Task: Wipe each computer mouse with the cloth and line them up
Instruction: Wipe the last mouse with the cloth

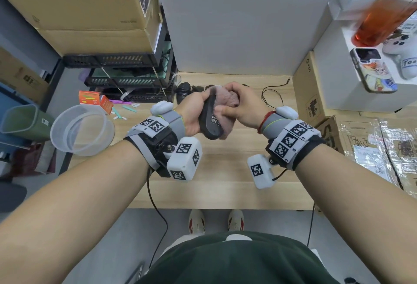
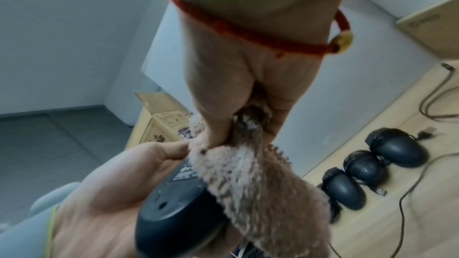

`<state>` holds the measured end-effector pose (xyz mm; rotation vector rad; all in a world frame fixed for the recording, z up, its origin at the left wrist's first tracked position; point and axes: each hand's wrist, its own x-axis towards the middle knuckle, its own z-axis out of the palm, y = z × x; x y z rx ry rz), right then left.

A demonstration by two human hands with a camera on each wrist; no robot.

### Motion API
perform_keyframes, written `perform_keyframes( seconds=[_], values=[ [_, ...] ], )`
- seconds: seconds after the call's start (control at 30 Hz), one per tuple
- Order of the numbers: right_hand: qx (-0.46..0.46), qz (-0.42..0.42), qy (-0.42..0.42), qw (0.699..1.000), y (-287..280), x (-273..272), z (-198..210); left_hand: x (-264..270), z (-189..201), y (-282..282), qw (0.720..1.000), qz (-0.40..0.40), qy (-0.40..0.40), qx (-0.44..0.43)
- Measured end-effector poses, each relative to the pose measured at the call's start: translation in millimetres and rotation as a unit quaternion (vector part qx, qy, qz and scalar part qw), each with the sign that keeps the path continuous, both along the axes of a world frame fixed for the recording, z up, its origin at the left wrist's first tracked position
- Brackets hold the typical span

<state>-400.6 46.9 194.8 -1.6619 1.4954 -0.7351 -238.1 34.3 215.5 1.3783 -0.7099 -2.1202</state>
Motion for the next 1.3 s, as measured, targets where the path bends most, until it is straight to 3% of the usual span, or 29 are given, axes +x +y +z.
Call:
perform_keyframes(
  seconds=[0.2, 0.33, 0.43, 0.57, 0.67, 0.87, 0.93, 1.1, 1.3],
  values=[
    [-0.027, -0.145, 0.053, 0.988, -8.8, 3.6, -18.0, -3.4, -6.6, 2.6, 0.999, -0.035, -0.023, -0.001],
    [-0.053, -0.092, -0.002, 0.994, 0.4, 10.7, -12.1, -0.9, -6.0, -5.6, 1.0, 0.004, -0.026, 0.01],
    [-0.052, -0.017, -0.058, 0.997, 11.1, 13.9, -1.6, 6.6, -2.5, -9.7, 1.0, -0.02, -0.008, 0.004],
    [-0.035, 0.049, -0.055, 0.997, 14.5, 10.2, 5.7, 13.0, -1.6, -12.0, 1.0, -0.022, -0.014, 0.003],
    [-0.051, 0.016, -0.056, 0.997, 5.1, 13.0, 2.3, 6.4, 0.7, -6.2, 0.999, -0.044, -0.014, -0.018],
    [-0.044, -0.129, -0.034, 0.99, -20.4, 7.3, -5.1, -8.0, -6.2, 5.5, 0.997, -0.071, -0.009, -0.004],
    [-0.027, -0.119, -0.027, 0.992, -19.2, 8.0, -5.1, -9.2, -3.4, 2.5, 0.999, -0.04, -0.007, -0.007],
    [-0.003, -0.002, 0.016, 1.0, 2.9, 19.1, 0.0, -2.3, 8.2, -7.4, 0.999, 0.038, 0.028, -0.012],
    [0.0, -0.108, -0.073, 0.991, -14.7, 17.5, -2.1, -4.2, 6.7, -2.8, 0.998, -0.057, 0.005, -0.016]
  ],
)
